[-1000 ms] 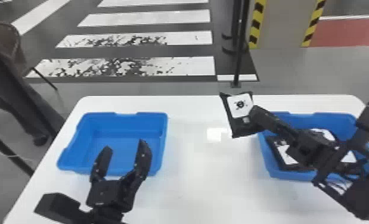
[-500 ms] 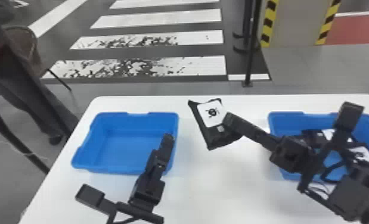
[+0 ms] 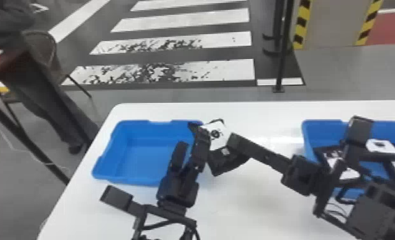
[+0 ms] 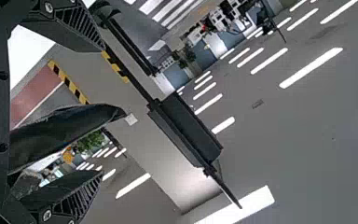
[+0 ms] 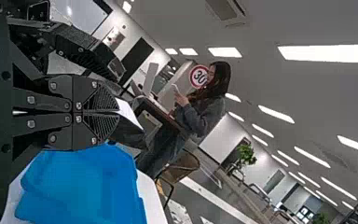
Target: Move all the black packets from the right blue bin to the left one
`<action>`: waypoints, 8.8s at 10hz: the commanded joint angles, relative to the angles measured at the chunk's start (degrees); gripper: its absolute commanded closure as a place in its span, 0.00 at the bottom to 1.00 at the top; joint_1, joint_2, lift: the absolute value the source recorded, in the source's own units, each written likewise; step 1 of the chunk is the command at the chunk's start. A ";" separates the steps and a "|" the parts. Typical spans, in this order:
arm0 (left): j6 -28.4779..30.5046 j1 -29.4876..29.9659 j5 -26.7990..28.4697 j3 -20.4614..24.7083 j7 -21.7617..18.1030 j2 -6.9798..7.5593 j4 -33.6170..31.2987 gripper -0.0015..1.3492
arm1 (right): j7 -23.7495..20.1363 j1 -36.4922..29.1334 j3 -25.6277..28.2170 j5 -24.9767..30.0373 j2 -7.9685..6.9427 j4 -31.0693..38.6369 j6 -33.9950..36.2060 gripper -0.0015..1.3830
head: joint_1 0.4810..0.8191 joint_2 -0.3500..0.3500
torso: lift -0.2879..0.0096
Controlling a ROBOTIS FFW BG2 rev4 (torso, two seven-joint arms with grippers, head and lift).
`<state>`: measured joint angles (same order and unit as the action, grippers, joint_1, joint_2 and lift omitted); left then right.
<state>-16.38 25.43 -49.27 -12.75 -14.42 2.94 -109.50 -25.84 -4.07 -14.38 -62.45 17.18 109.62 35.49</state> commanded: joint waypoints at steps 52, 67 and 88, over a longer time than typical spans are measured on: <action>-3.45 1.29 30.99 11.04 5.37 -1.45 0.73 0.11 | -6.50 8.29 7.29 23.83 1.10 -9.85 -3.15 0.85 | 0.63 0.61 | 0.50; 18.77 -0.82 31.45 8.30 3.70 -0.31 -7.42 0.81 | -11.07 18.28 -21.50 10.23 2.86 -16.88 -7.09 0.85 | 0.63 0.91 | 0.50; -16.81 2.70 33.05 10.58 8.71 -0.66 2.14 0.12 | 7.73 9.70 15.29 46.45 0.31 -3.80 9.08 0.30 | 0.63 0.61 | 0.50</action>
<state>-33.13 25.22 -15.41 -1.38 -5.75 2.50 -103.32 -18.55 6.95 -0.98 -19.19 17.85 102.17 40.98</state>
